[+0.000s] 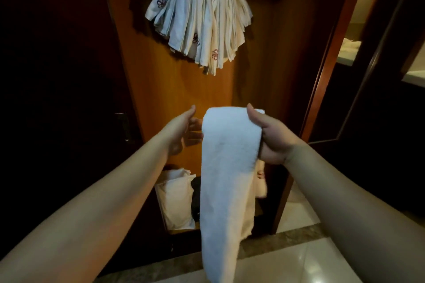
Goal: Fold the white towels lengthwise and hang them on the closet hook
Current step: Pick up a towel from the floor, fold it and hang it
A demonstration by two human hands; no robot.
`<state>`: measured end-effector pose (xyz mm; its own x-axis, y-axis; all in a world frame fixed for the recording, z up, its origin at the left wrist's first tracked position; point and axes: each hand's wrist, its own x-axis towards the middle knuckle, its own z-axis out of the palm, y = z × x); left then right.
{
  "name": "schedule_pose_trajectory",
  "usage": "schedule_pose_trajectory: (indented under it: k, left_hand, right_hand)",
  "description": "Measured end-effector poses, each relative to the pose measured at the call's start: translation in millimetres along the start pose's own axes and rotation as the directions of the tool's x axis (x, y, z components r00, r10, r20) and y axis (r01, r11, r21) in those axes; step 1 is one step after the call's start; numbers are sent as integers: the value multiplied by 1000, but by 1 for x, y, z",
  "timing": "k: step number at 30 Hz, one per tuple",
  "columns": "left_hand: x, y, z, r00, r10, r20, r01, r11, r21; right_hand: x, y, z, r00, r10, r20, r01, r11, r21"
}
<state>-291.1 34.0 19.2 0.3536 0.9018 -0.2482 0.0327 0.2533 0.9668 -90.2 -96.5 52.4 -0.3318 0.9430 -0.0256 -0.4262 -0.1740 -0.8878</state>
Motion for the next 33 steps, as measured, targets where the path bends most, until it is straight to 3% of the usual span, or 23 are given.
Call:
schedule_pose_trajectory:
  k: [2,4,8,11,15,20,25,28,33]
  left_hand:
    - [-14,-3,9,982,172,-78,-172,985,4]
    - [-32,-8,19,922,365,-131,-355,930,92]
    - [-64,-28,38,809,584,-64,-558,798,230]
    - [-66,-42,53,800,597,-63,-539,760,364]
    - [-55,-43,67,720,678,-149,-506,660,555]
    - [-42,-43,60,718,667,-197,-435,652,621]
    - [-38,-53,45,676,703,-222,-455,635,625]
    - [-21,-62,33,658,703,-269,-340,596,727]
    - [-8,-86,-9,667,617,-417,-128,646,752]
  right_hand:
    - [7,-10,1,993,-62,-96,65,997,31]
    - [15,-19,4,977,-117,-177,125,991,37]
    - [31,-36,19,942,-189,-278,198,980,5]
    - [45,-46,35,924,-229,-305,245,969,14]
    - [63,-58,53,893,-266,-363,282,959,-11]
    - [73,-73,58,870,-301,-390,309,950,-43]
    - [75,-91,51,835,-350,-425,368,929,-42]
    - [76,-99,50,827,-374,-420,394,918,-42]
    - [75,-117,33,743,-426,-516,469,882,-51]
